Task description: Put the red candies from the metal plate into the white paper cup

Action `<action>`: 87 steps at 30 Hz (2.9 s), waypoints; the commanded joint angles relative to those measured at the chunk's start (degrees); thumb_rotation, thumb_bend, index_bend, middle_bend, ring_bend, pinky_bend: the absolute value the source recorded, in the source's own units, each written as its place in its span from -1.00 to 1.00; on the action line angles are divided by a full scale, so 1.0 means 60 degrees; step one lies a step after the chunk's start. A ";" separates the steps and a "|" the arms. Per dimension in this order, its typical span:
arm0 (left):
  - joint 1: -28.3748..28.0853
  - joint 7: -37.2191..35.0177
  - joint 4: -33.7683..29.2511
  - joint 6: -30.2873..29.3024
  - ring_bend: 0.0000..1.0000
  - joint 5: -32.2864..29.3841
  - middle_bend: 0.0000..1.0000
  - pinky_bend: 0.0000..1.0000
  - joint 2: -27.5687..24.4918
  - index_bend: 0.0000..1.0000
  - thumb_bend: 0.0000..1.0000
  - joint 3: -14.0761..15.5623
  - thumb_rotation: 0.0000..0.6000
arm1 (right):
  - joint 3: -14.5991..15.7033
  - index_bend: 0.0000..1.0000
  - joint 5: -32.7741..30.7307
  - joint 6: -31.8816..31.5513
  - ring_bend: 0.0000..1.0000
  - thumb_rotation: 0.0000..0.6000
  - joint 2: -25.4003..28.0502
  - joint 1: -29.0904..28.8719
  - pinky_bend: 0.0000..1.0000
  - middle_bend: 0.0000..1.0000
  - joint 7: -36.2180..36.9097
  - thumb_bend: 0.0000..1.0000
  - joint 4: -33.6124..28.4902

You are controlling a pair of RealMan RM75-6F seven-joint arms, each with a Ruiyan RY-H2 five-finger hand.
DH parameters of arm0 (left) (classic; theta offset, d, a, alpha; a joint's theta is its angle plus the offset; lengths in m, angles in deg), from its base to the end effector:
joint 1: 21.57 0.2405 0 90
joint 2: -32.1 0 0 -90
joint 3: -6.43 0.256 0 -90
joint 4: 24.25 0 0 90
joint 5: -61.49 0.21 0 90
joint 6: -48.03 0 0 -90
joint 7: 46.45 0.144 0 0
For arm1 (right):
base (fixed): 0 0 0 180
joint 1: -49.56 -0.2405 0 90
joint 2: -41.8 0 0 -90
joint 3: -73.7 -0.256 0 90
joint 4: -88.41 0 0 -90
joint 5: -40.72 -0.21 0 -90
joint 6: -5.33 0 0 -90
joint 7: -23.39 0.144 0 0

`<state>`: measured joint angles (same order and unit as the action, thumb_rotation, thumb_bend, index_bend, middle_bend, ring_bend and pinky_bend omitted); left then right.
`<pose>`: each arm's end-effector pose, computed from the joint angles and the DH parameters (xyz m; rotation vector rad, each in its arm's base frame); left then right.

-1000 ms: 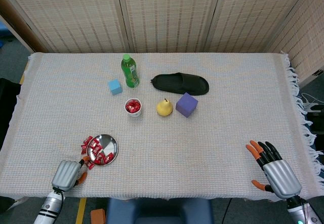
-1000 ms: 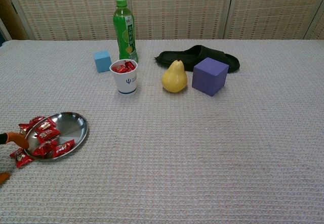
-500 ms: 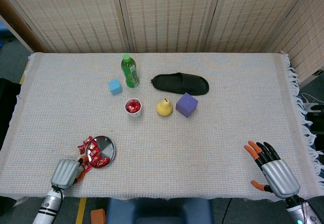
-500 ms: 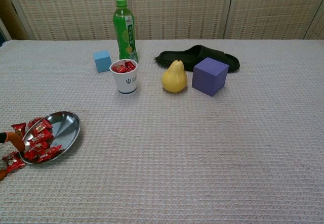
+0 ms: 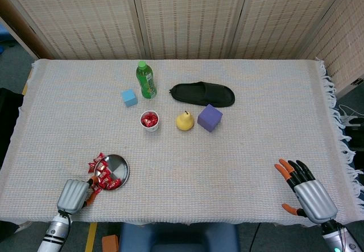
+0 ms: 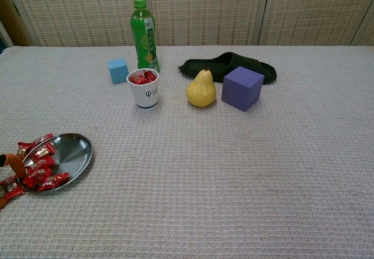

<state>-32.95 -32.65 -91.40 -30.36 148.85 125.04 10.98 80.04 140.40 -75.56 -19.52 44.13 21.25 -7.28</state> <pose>-0.3116 0.1884 -0.0056 -1.7090 -0.8049 -0.7365 -0.2881 -0.1419 0.1274 1.7337 -0.9458 0.8569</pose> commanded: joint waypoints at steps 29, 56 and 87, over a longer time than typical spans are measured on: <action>0.0255 -0.0469 0.0321 -0.0427 1.00 0.0457 1.00 1.00 0.0082 0.04 -0.25 -0.0114 1.00 | 0.0024 -1.00 -0.0036 0.0120 -1.00 1.00 -0.0006 -0.0051 -1.00 -1.00 -0.0098 -0.91 -0.0026; 0.0264 -0.0429 0.0627 -0.0458 1.00 0.0676 1.00 1.00 0.0302 -0.41 -0.24 -0.0098 1.00 | 0.0034 -1.00 0.0012 0.0021 -1.00 1.00 0.0025 -0.0019 -1.00 -1.00 -0.0085 -0.91 -0.0040; 0.0534 -0.1087 0.1012 -0.0557 1.00 0.0627 1.00 1.00 0.0353 0.11 -0.17 -0.0113 1.00 | 0.0040 -1.00 -0.0008 0.0075 -1.00 1.00 -0.0007 -0.0021 -1.00 -1.00 -0.0176 -0.91 -0.0058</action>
<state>-29.70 -39.04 -85.20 -33.68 152.64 127.25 10.39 80.28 140.36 -75.12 -19.56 44.01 20.20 -7.63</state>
